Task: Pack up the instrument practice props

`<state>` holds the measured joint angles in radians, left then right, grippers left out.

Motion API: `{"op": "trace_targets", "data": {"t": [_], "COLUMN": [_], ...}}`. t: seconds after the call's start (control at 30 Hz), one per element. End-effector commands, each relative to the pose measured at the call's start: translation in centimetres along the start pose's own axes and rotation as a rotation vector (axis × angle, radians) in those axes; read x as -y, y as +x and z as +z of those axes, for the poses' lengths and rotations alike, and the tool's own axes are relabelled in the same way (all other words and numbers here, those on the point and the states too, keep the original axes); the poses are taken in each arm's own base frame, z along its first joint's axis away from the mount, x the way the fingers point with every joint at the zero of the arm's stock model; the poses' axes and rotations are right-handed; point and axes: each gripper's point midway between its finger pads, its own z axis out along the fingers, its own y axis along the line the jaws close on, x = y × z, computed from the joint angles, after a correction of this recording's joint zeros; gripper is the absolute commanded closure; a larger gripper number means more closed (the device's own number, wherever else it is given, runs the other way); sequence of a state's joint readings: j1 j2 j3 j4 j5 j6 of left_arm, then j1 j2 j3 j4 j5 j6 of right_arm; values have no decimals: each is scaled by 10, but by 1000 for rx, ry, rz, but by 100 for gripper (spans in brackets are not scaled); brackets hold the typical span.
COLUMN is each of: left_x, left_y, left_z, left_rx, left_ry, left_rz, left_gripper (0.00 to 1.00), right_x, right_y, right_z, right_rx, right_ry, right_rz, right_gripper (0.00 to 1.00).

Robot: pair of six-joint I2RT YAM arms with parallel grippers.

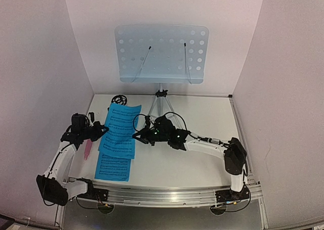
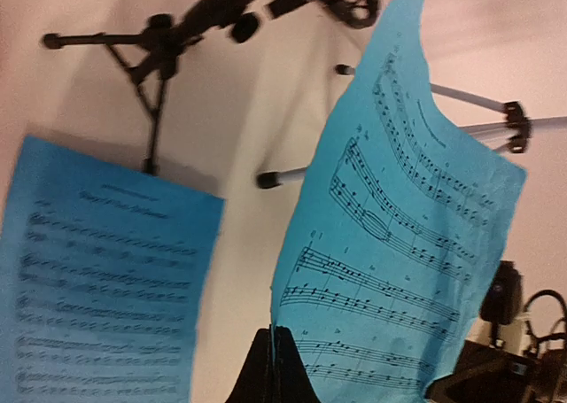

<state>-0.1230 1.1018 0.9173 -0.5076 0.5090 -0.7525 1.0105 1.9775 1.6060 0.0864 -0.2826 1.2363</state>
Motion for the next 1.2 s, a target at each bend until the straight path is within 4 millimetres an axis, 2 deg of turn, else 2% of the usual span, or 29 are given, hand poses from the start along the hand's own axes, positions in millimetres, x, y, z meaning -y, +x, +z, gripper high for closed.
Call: {"op": "trace_targets", "data": {"t": [0.0, 0.07, 0.13, 0.27, 0.4, 0.57, 0.73, 0.8, 1.0, 1.17], "left_x": [-86, -97, -98, -119, -134, -142, -141, -138, -160, -163], "left_y": [37, 38, 35, 52, 64, 57, 38, 39, 46, 41], "left_z": [-27, -32, -34, -30, -20, -16, -13, -8, 3, 7], "left_rx": [-97, -90, -84, -176, -193, -140, -103, -132, -183, -169], "left_ry": [-419, -479, -496, -566, -559, -567, -566, -541, -600, -599], "left_rz": [71, 61, 64, 9, -30, -12, 88, 87, 58, 88], "left_gripper": [100, 100, 100, 100, 100, 100, 100, 100, 100, 100], "right_x": [34, 49, 59, 76, 97, 119, 118, 120, 136, 141], "right_y": [20, 25, 29, 33, 43, 53, 59, 60, 64, 65], "right_z": [41, 54, 65, 85, 92, 100, 108, 107, 109, 113], "right_rx": [-21, -31, -40, -66, -88, -106, -67, -37, -2, -8], "right_ry": [79, 103, 120, 153, 215, 253, 266, 281, 322, 325], "right_rz": [-17, 10, 24, 55, 39, 44, 44, 37, 38, 39], "right_gripper": [100, 100, 100, 100, 100, 100, 100, 100, 100, 100]}}
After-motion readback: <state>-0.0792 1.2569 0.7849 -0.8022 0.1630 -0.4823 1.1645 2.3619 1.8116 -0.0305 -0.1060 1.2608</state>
